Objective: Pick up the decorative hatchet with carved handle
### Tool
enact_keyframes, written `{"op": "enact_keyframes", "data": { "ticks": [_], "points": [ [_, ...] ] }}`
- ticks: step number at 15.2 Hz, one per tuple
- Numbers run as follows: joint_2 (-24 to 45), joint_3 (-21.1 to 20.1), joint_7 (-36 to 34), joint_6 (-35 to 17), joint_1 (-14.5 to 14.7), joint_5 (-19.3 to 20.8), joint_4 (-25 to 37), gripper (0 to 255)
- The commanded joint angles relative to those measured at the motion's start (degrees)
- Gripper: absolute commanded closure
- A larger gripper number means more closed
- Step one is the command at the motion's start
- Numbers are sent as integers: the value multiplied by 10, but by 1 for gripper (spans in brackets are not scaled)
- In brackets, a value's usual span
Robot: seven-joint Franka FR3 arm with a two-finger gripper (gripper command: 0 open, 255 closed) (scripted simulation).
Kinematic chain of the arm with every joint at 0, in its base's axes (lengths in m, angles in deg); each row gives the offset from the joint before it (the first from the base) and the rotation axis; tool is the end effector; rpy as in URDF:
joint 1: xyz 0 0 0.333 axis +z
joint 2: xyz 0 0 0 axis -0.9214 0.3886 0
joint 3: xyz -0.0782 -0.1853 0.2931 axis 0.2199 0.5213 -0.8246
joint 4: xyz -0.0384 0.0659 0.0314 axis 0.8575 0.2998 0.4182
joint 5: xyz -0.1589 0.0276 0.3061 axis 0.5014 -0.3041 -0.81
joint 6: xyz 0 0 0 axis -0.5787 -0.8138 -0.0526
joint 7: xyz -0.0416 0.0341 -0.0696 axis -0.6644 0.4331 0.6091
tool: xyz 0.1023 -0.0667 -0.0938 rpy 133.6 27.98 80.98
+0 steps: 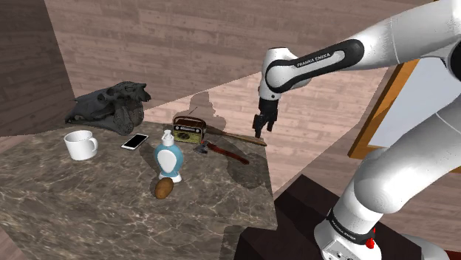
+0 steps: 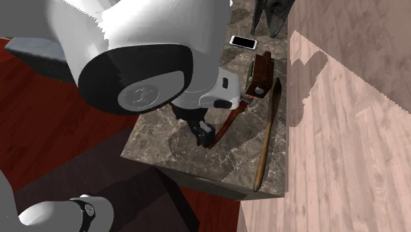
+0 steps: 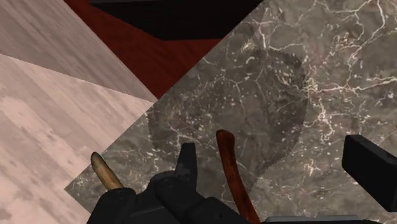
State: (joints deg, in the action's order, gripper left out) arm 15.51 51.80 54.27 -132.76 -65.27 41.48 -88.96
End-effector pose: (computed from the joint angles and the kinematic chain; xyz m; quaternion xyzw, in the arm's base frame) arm 0.3640 -0.0172 0.4273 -0.9985 -0.0253 0.0488 0.0057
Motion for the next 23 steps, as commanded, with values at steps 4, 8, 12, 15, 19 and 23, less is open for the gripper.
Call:
{"op": "enact_keyframes", "data": {
  "ticks": [4, 8, 12, 15, 19, 23],
  "points": [
    [107, -3, 25, -94, 9, 8, 32, 0],
    [193, -6, 42, -156, 14, 15, 70, 0],
    [279, -11, 56, -206, 18, 25, 120, 0],
    [343, -14, 65, -237, 21, 33, 165, 0],
    [410, -17, 73, -261, 25, 44, 219, 0],
    [434, -16, 70, -285, 25, 45, 218, 0]
  ]
}}
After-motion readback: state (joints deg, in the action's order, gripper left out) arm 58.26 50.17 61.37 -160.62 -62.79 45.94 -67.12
